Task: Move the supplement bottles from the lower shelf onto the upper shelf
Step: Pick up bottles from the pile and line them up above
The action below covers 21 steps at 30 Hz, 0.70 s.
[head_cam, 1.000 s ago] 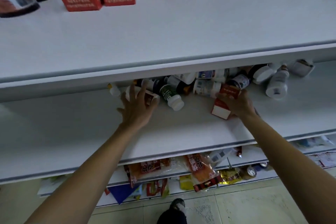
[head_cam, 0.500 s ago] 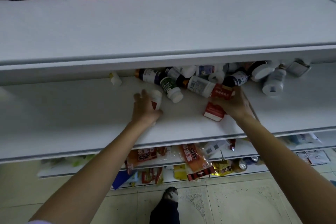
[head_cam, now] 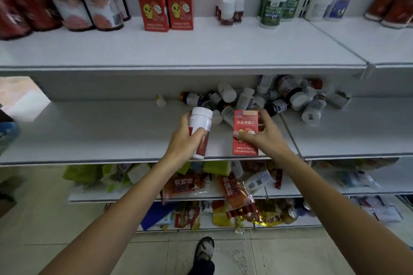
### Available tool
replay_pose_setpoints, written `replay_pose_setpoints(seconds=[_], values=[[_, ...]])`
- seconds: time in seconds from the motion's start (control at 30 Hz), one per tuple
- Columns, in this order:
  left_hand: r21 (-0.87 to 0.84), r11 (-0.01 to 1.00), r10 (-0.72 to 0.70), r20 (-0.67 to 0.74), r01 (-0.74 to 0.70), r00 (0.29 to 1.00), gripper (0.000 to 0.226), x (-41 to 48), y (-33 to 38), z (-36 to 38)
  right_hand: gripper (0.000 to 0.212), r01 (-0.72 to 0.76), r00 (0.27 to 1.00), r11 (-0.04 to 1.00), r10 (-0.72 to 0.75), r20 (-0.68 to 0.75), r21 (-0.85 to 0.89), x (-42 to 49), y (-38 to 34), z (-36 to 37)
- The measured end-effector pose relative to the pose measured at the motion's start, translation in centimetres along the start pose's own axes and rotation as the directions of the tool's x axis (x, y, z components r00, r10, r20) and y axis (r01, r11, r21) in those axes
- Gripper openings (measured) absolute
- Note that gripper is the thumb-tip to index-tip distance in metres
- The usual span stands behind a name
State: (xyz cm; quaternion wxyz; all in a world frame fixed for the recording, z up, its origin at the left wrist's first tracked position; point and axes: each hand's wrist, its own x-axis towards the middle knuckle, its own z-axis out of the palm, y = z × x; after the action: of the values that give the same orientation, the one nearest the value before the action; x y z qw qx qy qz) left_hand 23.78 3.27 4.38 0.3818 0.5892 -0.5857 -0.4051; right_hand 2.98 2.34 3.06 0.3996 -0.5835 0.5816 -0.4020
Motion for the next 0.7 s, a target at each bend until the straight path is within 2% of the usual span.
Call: replay_pose_setpoints(seconds=[0.07, 0.2, 0.37, 0.47, 0.6, 0.7], values=[[-0.075, 0.997, 0.023, -0.038, -0.026, 0.999, 0.041, -1.5, 1.9, -1.0, 0.054, 0.07, 0.998, 0.998, -0.07, 0.003, -0.004, -0.9, -2.3, -0.2], [-0.061, 0.993, 0.092, -0.14, -0.101, 0.986, 0.037, -4.0, 5.0, -3.5, 0.044, 0.19, 0.978, 0.981, -0.193, 0.076, 0.039, -2.0, -7.0, 0.3], [-0.068, 0.963, 0.233, -0.284, -0.262, 0.93, 0.031, -5.7, 7.6, -7.2, 0.053, 0.333, 0.924, 0.934, -0.35, 0.155, 0.127, -3.5, -13.5, 1.5], [-0.125, 0.949, 0.227, -0.364, -0.289, 0.903, 0.028, -6.1, 8.0, -9.0, 0.05, 0.438, 0.882, 0.884, -0.458, 0.112, 0.164, -3.3, -17.1, 2.3], [-0.251, 0.931, 0.168, -0.345, -0.263, 0.924, 0.021, -6.5, 8.3, -11.2, 0.053, 0.541, 0.837, 0.827, -0.547, -0.001, 0.155, -1.6, -20.1, 3.6], [-0.274, 0.923, 0.178, -0.314, -0.269, 0.933, 0.025, -6.4, 8.4, -13.3, 0.058, 0.574, 0.819, 0.809, -0.569, -0.073, 0.128, 0.3, -21.5, 4.8]])
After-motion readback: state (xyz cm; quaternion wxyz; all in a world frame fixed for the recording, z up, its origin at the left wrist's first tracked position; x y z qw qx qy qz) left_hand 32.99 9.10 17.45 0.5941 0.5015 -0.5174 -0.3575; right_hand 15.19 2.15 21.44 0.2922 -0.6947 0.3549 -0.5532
